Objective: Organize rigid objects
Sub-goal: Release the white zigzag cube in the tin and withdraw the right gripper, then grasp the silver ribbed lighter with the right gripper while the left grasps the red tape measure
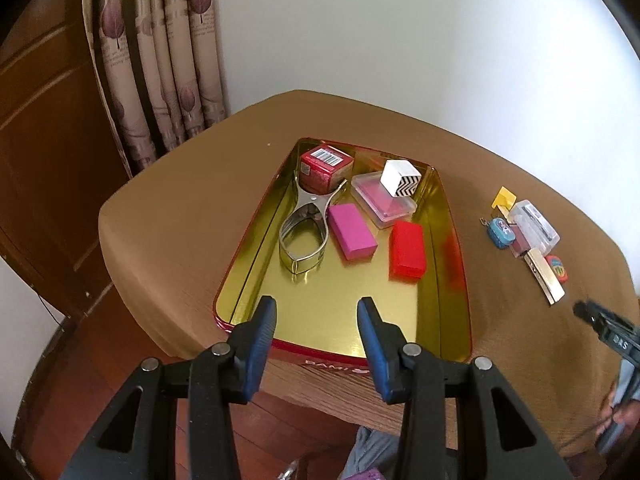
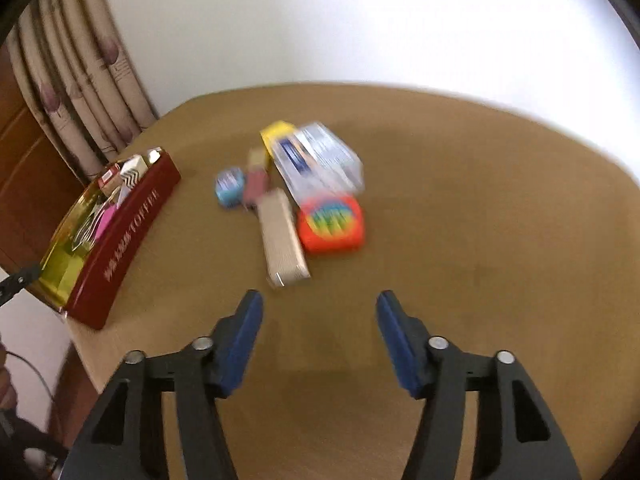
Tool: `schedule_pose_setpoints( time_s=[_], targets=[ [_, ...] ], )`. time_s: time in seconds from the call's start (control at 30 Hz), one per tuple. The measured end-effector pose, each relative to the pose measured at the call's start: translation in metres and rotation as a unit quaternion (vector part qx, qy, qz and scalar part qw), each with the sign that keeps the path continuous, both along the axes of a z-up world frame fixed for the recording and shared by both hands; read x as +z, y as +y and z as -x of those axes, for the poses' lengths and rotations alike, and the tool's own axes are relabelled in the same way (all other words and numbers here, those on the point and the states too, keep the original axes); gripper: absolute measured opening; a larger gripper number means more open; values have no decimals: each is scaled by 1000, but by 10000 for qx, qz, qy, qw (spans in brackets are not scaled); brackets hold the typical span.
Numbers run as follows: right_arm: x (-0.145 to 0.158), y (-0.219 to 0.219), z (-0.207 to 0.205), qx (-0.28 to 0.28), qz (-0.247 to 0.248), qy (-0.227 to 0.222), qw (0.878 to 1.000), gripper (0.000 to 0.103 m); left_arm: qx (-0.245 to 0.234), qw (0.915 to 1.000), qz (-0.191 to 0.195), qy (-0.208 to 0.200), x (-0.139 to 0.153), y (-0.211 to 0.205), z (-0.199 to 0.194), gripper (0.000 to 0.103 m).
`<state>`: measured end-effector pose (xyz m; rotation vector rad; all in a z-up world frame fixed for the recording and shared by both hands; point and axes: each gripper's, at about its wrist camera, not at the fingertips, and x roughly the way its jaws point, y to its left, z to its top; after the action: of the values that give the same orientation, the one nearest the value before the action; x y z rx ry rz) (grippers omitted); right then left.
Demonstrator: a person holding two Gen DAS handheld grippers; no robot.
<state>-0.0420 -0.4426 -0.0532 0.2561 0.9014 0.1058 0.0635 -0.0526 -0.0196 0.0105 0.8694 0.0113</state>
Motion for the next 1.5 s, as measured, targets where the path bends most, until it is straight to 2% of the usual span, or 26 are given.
schedule_pose_setpoints(
  time_s=[0.07, 0.13, 0.23, 0.33, 0.5, 0.77, 0.8, 0.83, 0.87, 1.0, 1.1, 1.23, 1.3, 1.43, 1.5],
  targets=[
    [-8, -5, 0, 44, -133, 72, 9999, 50, -22, 10000, -87, -11, 0, -7, 3, 43],
    [-13, -5, -6, 236, -481, 138, 9985, 47, -57, 9998, -161, 33, -3, -14, 7, 43],
    [-13, 7, -18, 339, -534, 179, 9978, 44, -115, 9997, -181, 130, -8, -23, 11, 43],
    [-15, 9, -34, 453, -865, 269, 9949, 44, -148, 9996, -204, 133, -11, -28, 13, 43],
    [-13, 21, -55, 561, -953, 357, 9932, 44, -178, 9994, -256, 123, -13, -29, 11, 43],
    [-11, 62, -95, 862, -37, 569, 9946, 44, -292, 9993, -20, 228, -14, -25, 10, 43],
    [-11, 64, -99, 875, 85, 596, 9943, 42, -309, 9992, -6, 234, -13, -25, 10, 43],
    [-11, 69, -103, 848, 293, 639, 9939, 32, -314, 9992, 7, 236, -13, -25, 10, 43],
    [-11, 73, -104, 807, 506, 684, 9931, 29, -314, 9993, 26, 220, -12, -25, 10, 43],
    [-8, 76, -97, 787, 707, 644, 9923, 28, -276, 9996, -31, 27, -6, -24, 13, 43],
    [-3, 64, -72, 744, 443, 451, 9952, 27, -302, 9995, -74, -92, -2, -25, 16, 43],
    [-6, 15, -22, 115, 611, 366, 9974, 27, -588, 9982, -74, -112, -1, -35, 20, 43],
    [-11, -12, -6, -194, 818, 399, 9957, 27, -917, 9957, -40, -77, -1, -48, 24, 43],
    [-20, -81, 19, -948, 789, 552, 9908, 27, -1614, 9864, 249, 197, -1, -81, 25, 43],
    [-21, -103, 26, -1213, 852, 509, 9876, 27, -1988, 9777, 466, 485, 0, -108, 16, 43]
  ],
)
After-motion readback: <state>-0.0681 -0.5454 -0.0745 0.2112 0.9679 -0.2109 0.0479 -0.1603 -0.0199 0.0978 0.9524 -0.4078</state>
